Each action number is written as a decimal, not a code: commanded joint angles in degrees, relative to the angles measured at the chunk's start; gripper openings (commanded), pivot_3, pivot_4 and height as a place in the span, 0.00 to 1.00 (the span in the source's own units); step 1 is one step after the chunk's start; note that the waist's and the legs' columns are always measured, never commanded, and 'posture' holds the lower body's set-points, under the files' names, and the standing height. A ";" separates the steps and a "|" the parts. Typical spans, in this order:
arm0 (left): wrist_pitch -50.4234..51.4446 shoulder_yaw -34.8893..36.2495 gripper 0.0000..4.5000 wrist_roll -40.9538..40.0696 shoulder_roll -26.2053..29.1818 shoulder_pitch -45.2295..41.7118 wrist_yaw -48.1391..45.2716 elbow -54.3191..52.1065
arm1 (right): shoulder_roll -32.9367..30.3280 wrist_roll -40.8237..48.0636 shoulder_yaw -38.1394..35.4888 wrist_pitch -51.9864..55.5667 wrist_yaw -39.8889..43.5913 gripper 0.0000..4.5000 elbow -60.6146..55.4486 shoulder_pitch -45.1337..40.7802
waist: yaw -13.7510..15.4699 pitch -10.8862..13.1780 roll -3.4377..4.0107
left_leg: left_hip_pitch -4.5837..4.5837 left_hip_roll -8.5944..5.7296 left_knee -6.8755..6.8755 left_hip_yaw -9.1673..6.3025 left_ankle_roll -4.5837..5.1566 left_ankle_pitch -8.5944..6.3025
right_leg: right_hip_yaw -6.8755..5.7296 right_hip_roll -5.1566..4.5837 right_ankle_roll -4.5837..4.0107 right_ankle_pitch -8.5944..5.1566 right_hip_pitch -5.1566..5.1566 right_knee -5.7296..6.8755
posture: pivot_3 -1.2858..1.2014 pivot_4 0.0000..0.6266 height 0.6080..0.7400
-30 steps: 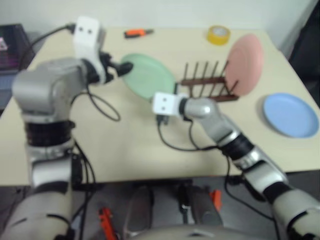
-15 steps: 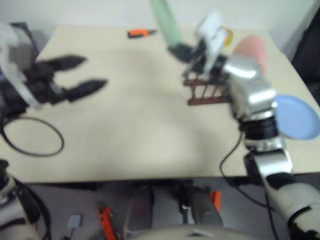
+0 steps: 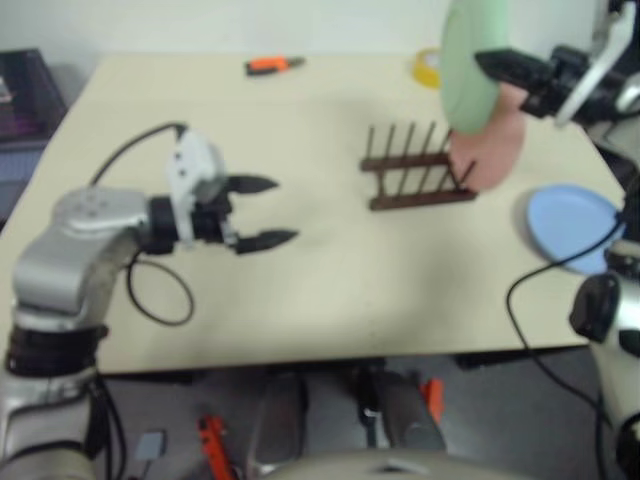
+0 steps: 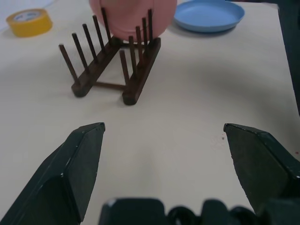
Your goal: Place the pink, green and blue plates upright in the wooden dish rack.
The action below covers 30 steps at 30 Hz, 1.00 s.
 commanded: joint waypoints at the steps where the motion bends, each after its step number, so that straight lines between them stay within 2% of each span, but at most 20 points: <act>1: -0.78 0.06 0.99 -0.41 0.06 -0.44 0.05 -1.04 | -0.78 3.25 -2.12 0.83 0.95 0.00 -1.06 -0.39 | 0.03 0.00 0.01 | 0.00 0.03 -0.03 -0.01 0.00 0.00 | -0.08 0.08 -0.08 -0.05 0.00 0.02 | 0.52 0.24 1.00; 20: 1.44 1.13 0.99 -2.16 0.86 3.09 2.80 -4.98 | 2.19 5.16 -0.27 1.29 -3.78 0.00 -2.96 3.97 | 0.32 0.01 0.01 | 0.00 0.07 -0.04 -0.11 0.00 0.00 | -0.07 0.12 -0.11 -0.07 -0.03 0.04 | 0.52 0.24 1.00; 30: 1.68 1.09 0.99 -2.13 1.16 2.89 2.96 -5.07 | 0.39 4.38 1.06 -0.02 -3.80 0.00 -1.35 4.35 | 0.34 0.00 0.01 | 0.01 0.05 -0.03 -0.12 0.00 0.01 | -0.09 0.15 -0.12 -0.07 -0.02 0.05 | 0.52 0.24 1.00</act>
